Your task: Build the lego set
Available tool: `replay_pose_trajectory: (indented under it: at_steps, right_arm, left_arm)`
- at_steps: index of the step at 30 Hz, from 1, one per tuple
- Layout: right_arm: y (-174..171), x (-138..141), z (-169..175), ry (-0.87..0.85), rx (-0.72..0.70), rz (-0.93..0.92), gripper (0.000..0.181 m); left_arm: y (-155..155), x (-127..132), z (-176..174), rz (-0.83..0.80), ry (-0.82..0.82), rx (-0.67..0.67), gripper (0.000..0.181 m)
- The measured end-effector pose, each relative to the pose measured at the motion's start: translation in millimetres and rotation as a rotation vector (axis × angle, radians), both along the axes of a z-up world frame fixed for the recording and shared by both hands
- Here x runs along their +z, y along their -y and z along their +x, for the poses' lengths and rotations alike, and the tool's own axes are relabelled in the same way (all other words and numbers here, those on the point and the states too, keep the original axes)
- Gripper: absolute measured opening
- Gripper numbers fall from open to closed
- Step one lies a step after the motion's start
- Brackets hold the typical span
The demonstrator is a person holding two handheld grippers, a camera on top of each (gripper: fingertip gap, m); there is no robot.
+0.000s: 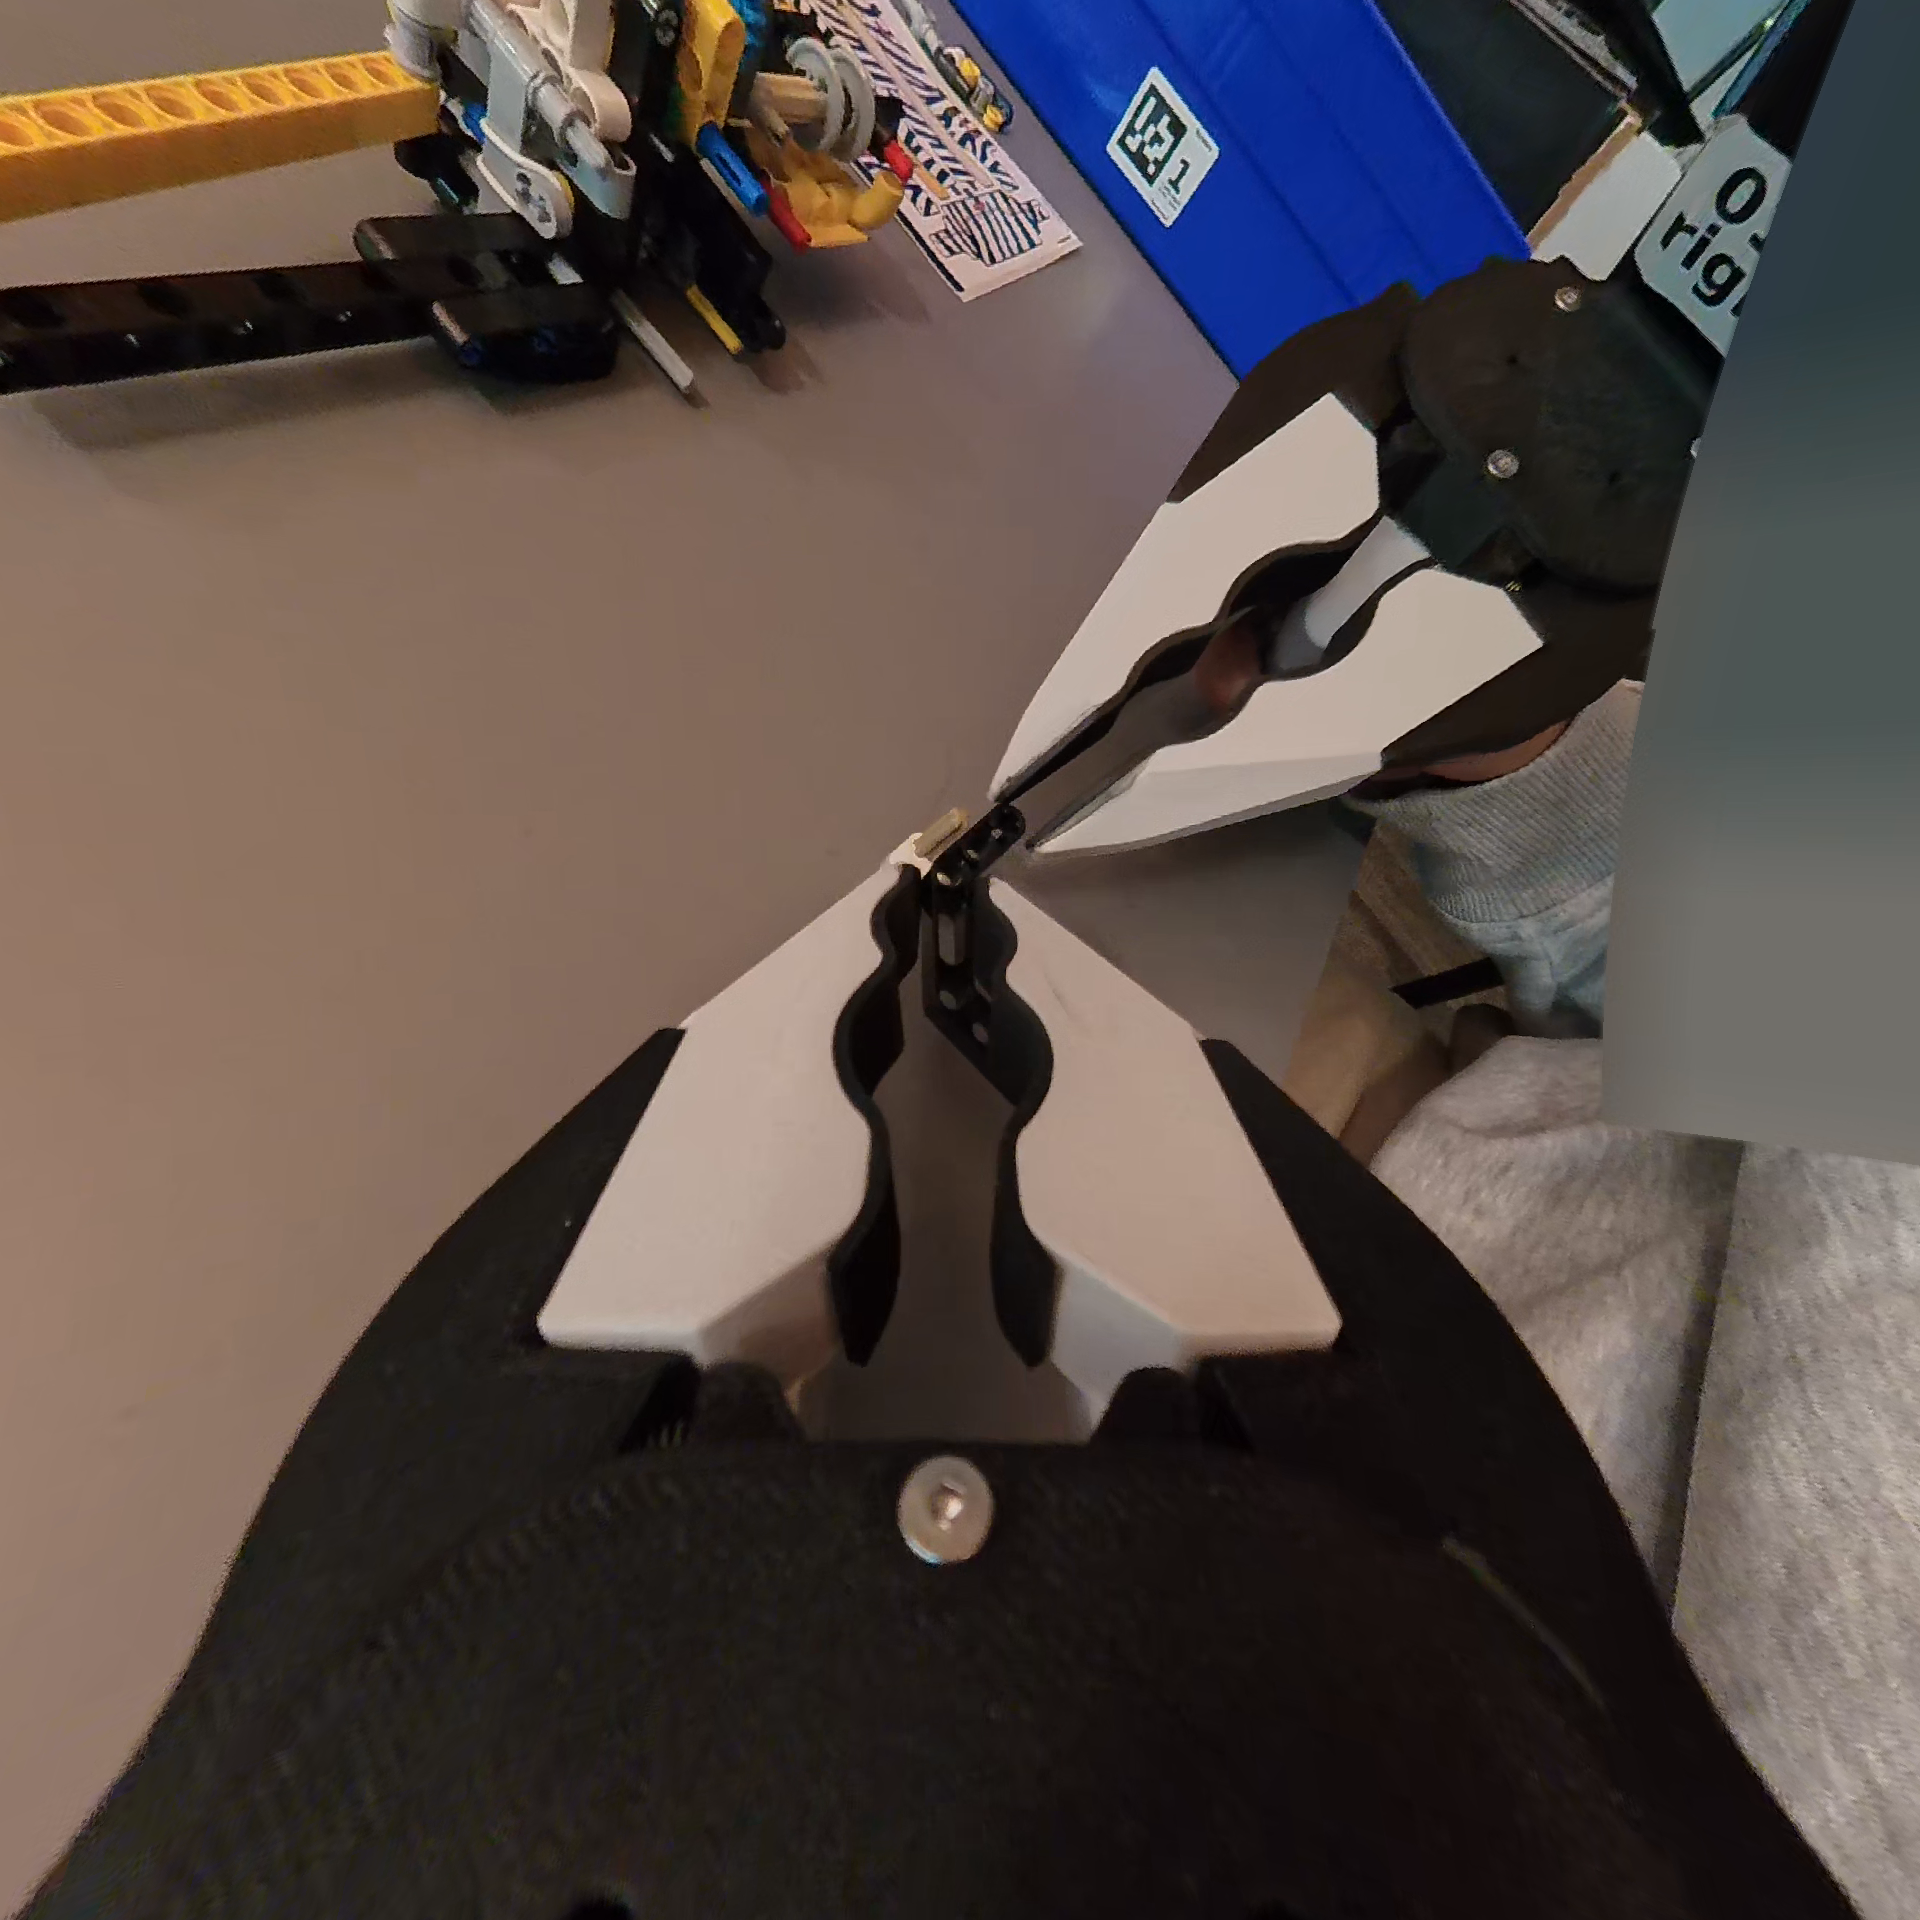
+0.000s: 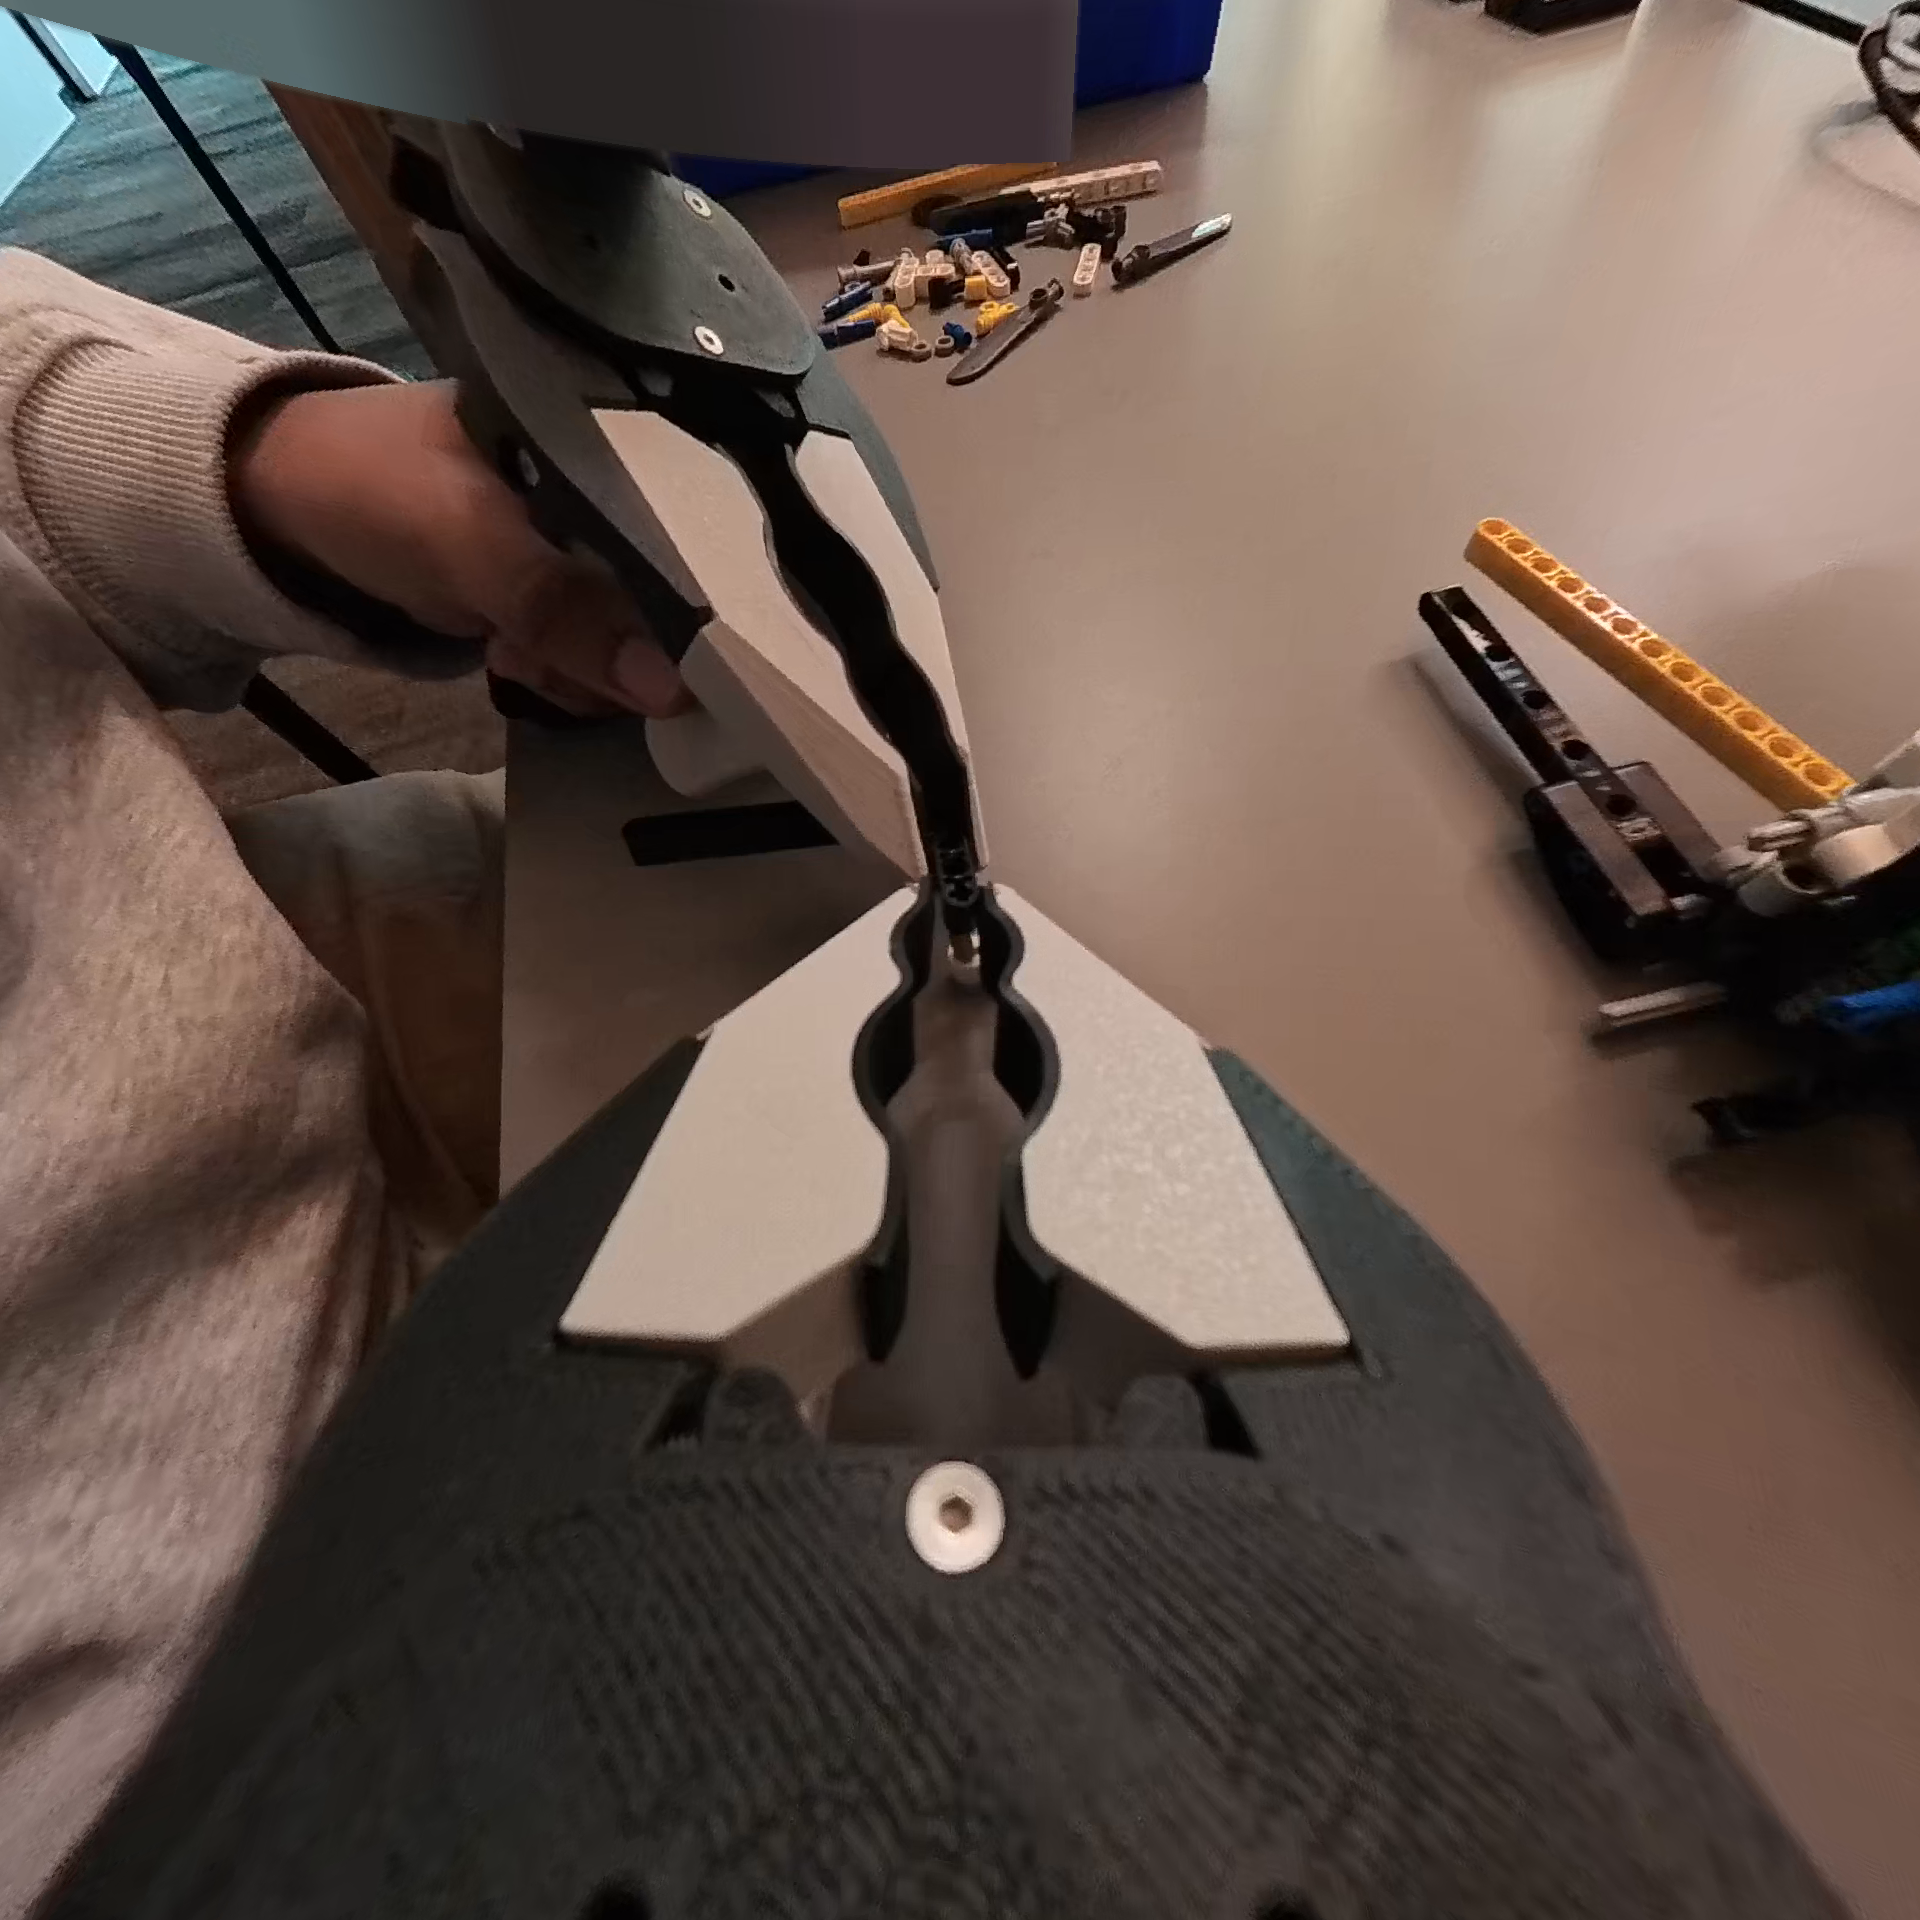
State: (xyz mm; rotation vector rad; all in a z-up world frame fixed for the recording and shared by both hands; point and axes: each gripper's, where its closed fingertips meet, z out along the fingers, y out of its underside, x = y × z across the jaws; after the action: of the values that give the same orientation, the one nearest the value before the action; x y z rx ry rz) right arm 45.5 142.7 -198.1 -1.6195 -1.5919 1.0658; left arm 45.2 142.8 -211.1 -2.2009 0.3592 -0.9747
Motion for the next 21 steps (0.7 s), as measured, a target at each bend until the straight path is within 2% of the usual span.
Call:
replay_pose_trajectory:
  at_steps: [13, 21]
  right_arm:
    - [1.2, -0.9, 1.4, 0.008, 0.007, 0.028, 0.004]
    - [1.7, -0.6, 2.3, 0.009, 0.010, 0.025, 0.003]
  left_arm:
    - [1.0, -0.9, -0.7, 0.026, -0.078, -0.003, 0.007]
    - [1.2, -0.9, 0.1, 0.031, -0.070, -0.005, 0.007]
